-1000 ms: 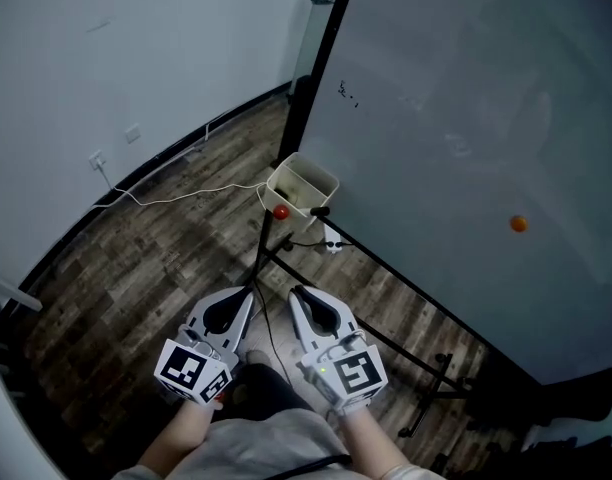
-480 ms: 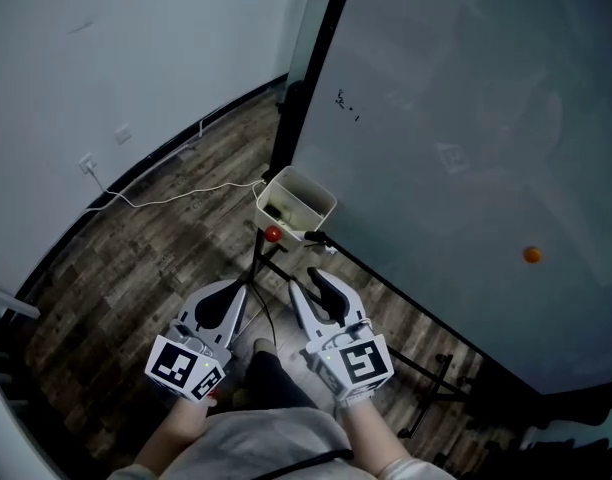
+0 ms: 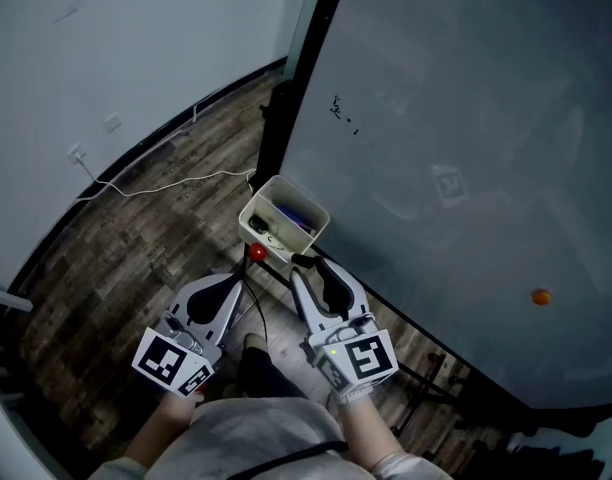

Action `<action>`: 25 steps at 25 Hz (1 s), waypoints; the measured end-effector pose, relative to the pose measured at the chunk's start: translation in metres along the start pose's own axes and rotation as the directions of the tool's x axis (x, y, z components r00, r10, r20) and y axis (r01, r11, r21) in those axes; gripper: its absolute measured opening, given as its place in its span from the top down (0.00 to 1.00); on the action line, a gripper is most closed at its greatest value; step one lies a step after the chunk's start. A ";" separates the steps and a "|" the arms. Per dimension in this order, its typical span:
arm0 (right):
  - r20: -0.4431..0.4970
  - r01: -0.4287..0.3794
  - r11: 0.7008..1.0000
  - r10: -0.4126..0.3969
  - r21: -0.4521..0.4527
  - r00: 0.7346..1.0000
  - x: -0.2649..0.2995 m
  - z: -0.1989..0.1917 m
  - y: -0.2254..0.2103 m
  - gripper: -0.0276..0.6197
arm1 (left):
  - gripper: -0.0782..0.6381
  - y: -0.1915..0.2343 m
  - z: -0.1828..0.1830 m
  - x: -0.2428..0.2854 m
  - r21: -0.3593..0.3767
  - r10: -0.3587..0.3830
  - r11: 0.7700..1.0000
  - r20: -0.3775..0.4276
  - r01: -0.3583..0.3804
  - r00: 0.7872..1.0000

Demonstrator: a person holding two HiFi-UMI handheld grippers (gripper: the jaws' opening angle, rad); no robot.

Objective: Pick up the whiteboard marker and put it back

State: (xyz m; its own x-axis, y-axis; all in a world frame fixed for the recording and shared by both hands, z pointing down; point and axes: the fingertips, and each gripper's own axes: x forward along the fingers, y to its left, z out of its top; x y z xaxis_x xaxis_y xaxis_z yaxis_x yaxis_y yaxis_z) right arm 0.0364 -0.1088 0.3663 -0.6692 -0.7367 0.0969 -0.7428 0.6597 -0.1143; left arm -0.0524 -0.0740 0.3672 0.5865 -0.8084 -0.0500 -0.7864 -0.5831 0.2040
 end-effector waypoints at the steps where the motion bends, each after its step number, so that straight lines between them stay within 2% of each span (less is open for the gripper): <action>1: 0.016 -0.018 1.000 0.018 0.008 1.000 0.004 0.002 0.000 0.73 | 0.87 0.003 0.000 0.003 0.002 0.003 1.000 -0.002 -0.003 1.000; 3: 0.045 -0.050 0.999 0.050 0.013 0.998 0.010 0.005 0.000 0.73 | 0.87 0.009 -0.002 0.009 0.008 0.008 1.000 -0.008 -0.008 1.000; 11: 0.037 -0.118 0.992 0.117 0.035 0.993 0.020 0.000 0.000 0.74 | 0.87 0.024 -0.010 0.027 -0.001 0.032 1.000 -0.024 -0.032 0.999; 16: 0.014 -0.127 0.992 0.127 0.021 0.992 0.022 -0.004 -0.004 0.82 | 0.87 0.029 -0.007 0.034 0.011 0.044 0.999 -0.031 -0.043 0.999; 25: 0.010 -0.199 0.980 0.198 0.012 0.980 0.022 0.003 -0.007 0.83 | 0.87 0.040 0.002 0.043 0.038 0.089 0.995 -0.045 -0.088 0.995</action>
State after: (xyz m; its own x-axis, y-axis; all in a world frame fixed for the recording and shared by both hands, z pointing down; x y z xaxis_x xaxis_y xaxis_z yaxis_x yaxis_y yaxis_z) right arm 0.0264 -0.1301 0.3666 -0.8031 -0.5926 0.0628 -0.5948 0.7910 -0.1432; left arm -0.0592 -0.1327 0.3711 0.5221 -0.8528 0.0126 -0.8415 -0.5127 0.1702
